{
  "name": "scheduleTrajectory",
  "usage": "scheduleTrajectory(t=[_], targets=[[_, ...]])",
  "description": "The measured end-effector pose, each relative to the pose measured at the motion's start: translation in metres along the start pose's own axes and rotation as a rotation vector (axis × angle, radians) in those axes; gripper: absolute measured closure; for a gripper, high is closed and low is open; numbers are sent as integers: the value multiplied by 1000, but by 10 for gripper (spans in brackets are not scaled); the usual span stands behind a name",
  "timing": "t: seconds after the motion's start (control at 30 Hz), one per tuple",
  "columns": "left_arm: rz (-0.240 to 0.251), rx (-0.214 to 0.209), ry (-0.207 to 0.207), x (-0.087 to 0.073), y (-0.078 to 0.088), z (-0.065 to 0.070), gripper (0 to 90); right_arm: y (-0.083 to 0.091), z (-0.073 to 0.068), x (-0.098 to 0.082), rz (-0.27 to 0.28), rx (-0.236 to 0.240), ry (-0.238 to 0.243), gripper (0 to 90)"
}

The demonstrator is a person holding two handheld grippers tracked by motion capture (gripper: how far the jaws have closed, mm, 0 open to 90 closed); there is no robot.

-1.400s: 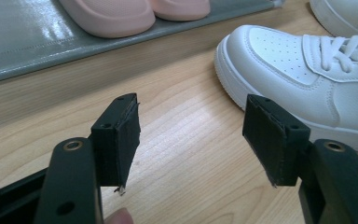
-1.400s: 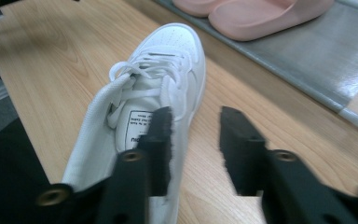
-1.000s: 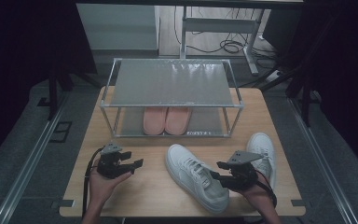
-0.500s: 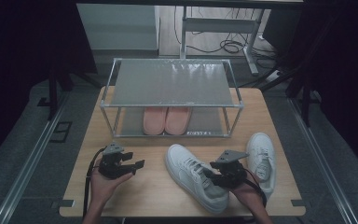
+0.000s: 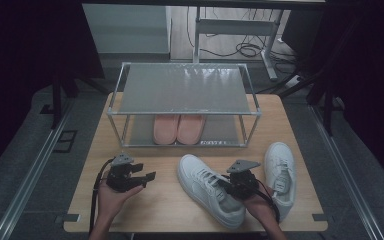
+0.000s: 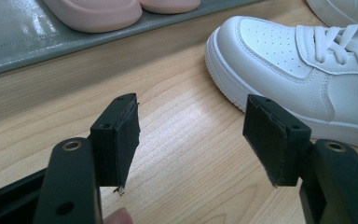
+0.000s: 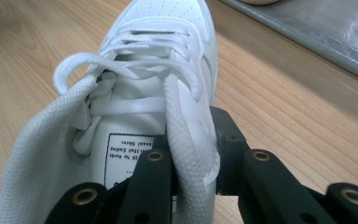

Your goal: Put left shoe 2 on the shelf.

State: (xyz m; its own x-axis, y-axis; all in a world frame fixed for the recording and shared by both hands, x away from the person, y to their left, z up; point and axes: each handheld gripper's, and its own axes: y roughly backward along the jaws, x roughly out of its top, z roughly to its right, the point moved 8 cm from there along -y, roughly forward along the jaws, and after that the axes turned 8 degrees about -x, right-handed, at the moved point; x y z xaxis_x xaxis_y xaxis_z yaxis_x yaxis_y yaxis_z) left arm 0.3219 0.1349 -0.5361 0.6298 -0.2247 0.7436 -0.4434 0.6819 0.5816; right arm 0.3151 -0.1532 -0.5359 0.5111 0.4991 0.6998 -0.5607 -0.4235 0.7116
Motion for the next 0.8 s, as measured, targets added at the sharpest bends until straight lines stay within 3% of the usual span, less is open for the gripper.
scheduleTrajectory(t=[0.37, 0.8], targets=[[2, -2, -1, 0, 1, 0, 368, 0, 1, 2, 40, 45, -49, 811], [7, 1, 3, 1, 3, -1, 368, 7, -5, 10, 126, 85, -62, 814]])
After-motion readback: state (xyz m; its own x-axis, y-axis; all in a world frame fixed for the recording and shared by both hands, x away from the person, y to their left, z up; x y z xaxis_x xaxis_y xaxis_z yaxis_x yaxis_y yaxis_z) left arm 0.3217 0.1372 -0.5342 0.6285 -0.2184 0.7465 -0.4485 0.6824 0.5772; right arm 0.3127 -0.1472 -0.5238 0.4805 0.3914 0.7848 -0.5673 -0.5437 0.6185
